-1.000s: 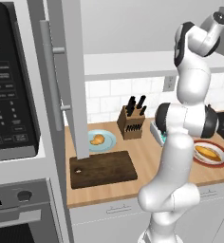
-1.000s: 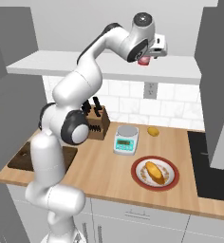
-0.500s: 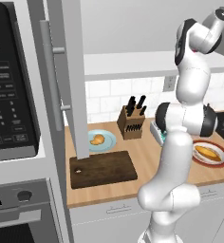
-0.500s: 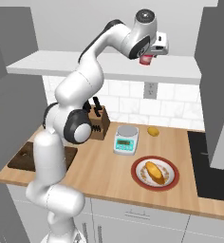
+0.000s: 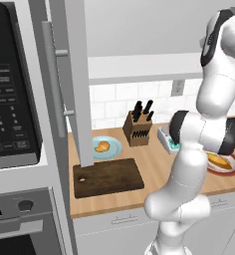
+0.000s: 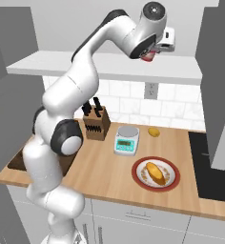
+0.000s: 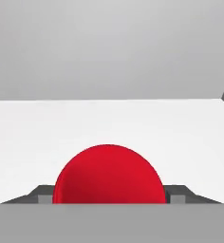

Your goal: From the different types of pastries on the counter, select a croissant and place it on the cutting board. Then retrieve a jar of jam from the cabinet and place it alongside the croissant on the cutting board.

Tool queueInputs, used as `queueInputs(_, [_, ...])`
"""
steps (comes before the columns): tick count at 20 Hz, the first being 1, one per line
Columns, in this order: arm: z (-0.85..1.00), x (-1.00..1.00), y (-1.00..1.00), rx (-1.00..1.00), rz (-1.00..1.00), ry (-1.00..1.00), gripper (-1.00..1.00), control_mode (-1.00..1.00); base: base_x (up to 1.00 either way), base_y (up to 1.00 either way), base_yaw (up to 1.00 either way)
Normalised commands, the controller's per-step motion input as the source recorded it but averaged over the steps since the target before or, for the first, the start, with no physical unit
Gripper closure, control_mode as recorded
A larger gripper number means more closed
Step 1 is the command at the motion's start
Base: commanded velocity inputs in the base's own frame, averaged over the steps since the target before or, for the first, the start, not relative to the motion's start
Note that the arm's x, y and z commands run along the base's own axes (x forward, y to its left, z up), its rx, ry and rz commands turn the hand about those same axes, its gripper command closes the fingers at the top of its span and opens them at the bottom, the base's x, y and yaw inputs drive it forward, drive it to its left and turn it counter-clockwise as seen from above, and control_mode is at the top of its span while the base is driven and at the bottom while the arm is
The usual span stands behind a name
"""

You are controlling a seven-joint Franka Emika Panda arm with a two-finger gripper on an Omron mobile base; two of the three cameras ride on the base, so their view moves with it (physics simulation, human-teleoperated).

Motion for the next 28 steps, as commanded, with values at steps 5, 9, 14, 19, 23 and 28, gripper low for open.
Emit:
queueInputs(5, [0.01, -1.00, 0.00, 0.00, 0.00, -0.33, 1.00, -1.00, 0.00, 0.00, 0.00])
queueInputs(9, [0.00, -1.00, 0.03, 0.00, 0.00, -0.30, 1.00, -1.00, 0.00, 0.00, 0.00])
queueInputs(14, [0.00, -1.00, 0.16, -0.08, 0.00, -0.19, 1.00, -1.00, 0.00, 0.00, 0.00])
queueInputs(19, [0.00, -1.00, 0.27, -0.14, 0.00, -0.14, 1.00, -1.00, 0.00, 0.00, 0.00])
queueInputs(23, [-0.01, -1.00, 0.39, -0.15, 0.00, -0.08, 1.00, -1.00, 0.00, 0.00, 0.00])
queueInputs(28, [0.00, -1.00, 0.34, -0.15, 0.03, 0.00, 1.00, -1.00, 0.00, 0.00, 0.00])
